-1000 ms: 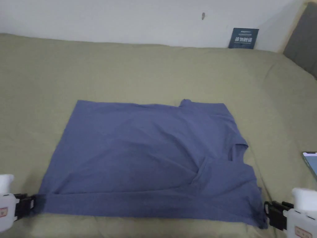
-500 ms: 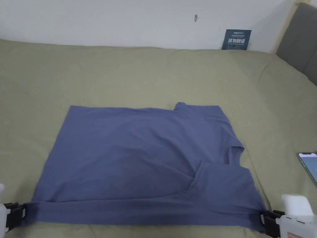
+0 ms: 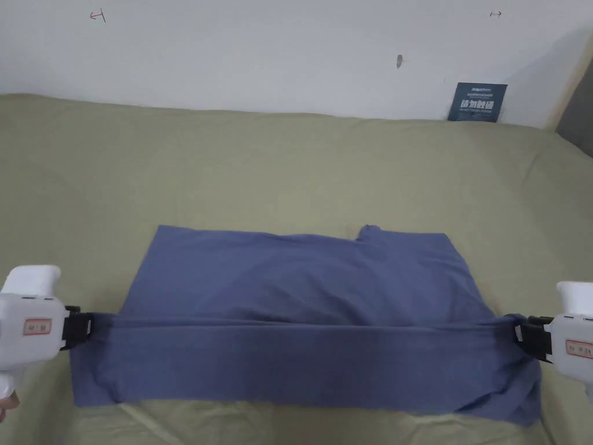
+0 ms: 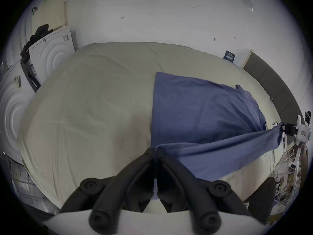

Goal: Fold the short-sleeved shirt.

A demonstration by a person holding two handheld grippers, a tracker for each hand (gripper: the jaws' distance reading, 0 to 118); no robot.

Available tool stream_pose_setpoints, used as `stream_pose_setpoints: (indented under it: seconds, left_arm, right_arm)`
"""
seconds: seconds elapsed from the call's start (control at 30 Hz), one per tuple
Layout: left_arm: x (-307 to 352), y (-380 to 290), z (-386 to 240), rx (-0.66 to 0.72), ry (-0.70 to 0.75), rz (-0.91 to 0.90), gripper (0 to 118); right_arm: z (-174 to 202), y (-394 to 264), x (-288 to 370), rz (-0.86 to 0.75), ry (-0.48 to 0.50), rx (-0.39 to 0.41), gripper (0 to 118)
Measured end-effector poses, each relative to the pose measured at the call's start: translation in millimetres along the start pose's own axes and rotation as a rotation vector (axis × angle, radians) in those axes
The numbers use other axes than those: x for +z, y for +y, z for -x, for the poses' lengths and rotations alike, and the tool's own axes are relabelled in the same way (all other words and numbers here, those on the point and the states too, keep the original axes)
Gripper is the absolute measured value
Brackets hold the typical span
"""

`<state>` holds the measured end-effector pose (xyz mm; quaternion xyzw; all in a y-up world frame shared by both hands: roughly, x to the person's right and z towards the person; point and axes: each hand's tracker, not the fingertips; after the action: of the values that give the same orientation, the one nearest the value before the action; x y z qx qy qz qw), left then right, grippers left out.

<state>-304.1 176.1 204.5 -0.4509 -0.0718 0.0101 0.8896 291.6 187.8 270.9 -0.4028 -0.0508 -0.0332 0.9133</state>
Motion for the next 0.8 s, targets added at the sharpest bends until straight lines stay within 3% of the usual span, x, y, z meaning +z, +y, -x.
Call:
stream_pose_setpoints:
  seconds: [0.33,0.37,0.4,0.43,0.47,0.5,0.57,0.67,0.7,0.73,0.77,0.8]
  left_arm:
    - [-79.6,38.3,-9.2,0.000,0.015,0.063,2]
    - [-83.5,36.3,-9.2,0.000,0.015,0.069,2]
    - [-86.5,32.9,-8.6,0.003,0.015,0.070,7]
    - [-86.6,29.9,-6.8,0.007,0.010,0.068,41]
    - [-86.4,28.0,-6.8,0.016,-0.004,0.062,81]
    - [-84.9,24.8,-6.5,0.022,0.002,0.065,113]
    - [-73.3,18.2,-5.5,0.024,0.018,0.031,116]
    - [-49.5,9.3,-0.6,0.036,0.030,0.014,115]
    - [-39.4,4.4,0.4,0.043,0.043,-0.001,114]
    - [-31.5,0.5,2.8,0.046,0.044,-0.011,103]
    - [-23.2,-4.8,3.8,0.053,0.046,-0.020,75]
    - [-13.6,-11.5,4.5,0.059,0.044,-0.025,29]
  right_arm:
    - [-11.5,21.1,-83.9,0.123,-0.009,0.010,3]
    - [-11.4,18.7,-86.6,0.136,0.006,0.005,5]
    - [-10.2,15.5,-88.3,0.139,0.012,-0.003,19]
    - [-13.6,12.8,-86.4,0.137,0.020,-0.023,67]
    - [-17.9,11.0,-84.3,0.135,0.032,-0.051,108]
    - [-22.6,7.5,-81.9,0.151,0.055,-0.075,116]
    - [-25.1,-6.1,-63.9,0.110,0.059,-0.079,103]
    - [-17.8,-14.8,-40.9,0.079,0.042,-0.100,108]
    - [-16.7,-20.5,-30.7,0.071,0.046,-0.104,102]
    - [-14.9,-26.6,-18.8,0.055,0.044,-0.104,76]
    - [-14.0,-32.0,-9.6,0.042,0.045,-0.101,40]
    - [-9.3,-36.6,-1.8,0.029,0.035,-0.099,13]
